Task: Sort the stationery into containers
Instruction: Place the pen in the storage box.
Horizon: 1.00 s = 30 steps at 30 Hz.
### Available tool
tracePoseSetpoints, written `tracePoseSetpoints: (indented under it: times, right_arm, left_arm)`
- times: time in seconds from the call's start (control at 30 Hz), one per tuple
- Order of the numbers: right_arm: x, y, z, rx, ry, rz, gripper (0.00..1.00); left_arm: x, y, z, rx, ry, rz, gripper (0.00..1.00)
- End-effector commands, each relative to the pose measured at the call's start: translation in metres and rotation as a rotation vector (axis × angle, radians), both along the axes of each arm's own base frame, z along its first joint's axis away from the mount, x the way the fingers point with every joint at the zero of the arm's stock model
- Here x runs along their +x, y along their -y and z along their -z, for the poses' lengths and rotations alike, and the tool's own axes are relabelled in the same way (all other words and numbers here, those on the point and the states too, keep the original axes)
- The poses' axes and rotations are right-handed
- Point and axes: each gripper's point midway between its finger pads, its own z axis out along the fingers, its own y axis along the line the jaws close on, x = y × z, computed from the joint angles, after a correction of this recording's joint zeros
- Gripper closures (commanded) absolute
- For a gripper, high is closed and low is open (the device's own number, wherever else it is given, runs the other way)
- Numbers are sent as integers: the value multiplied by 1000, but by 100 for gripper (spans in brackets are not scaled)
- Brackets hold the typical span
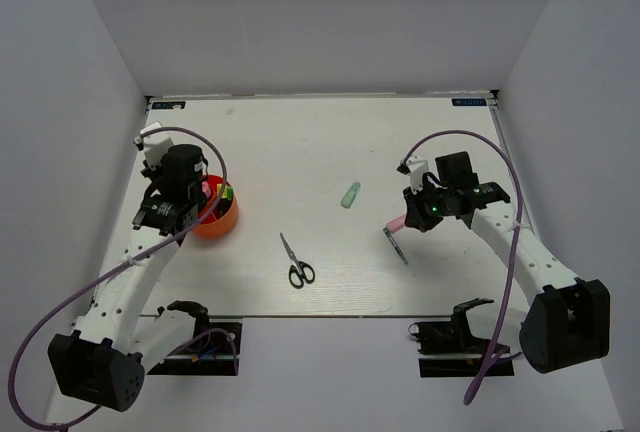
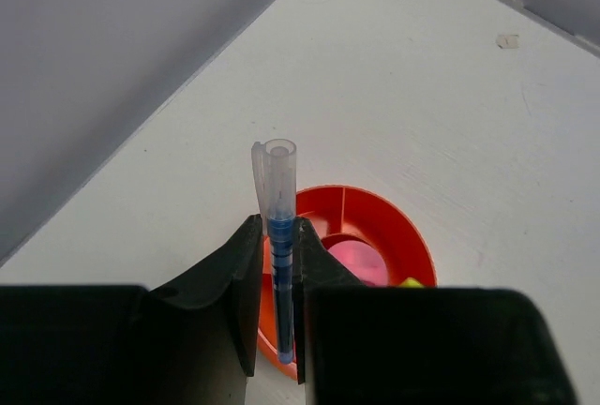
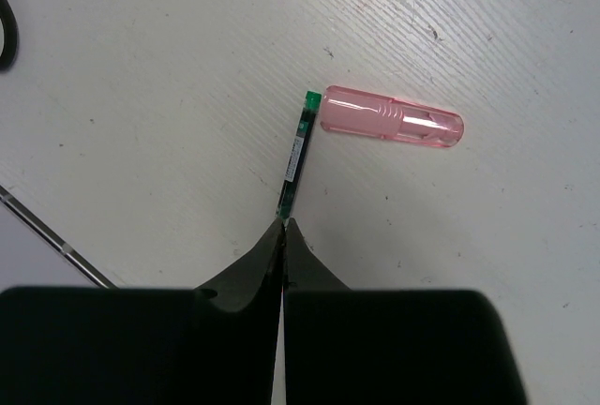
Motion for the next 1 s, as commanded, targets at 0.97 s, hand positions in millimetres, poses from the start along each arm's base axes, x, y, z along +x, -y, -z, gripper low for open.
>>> tracePoseSetpoints:
  times: [0.97]
  right_arm:
    - [1, -5, -1, 24, 0, -20, 100]
  left_arm:
    - [-8, -21, 41, -163, 153, -120, 100]
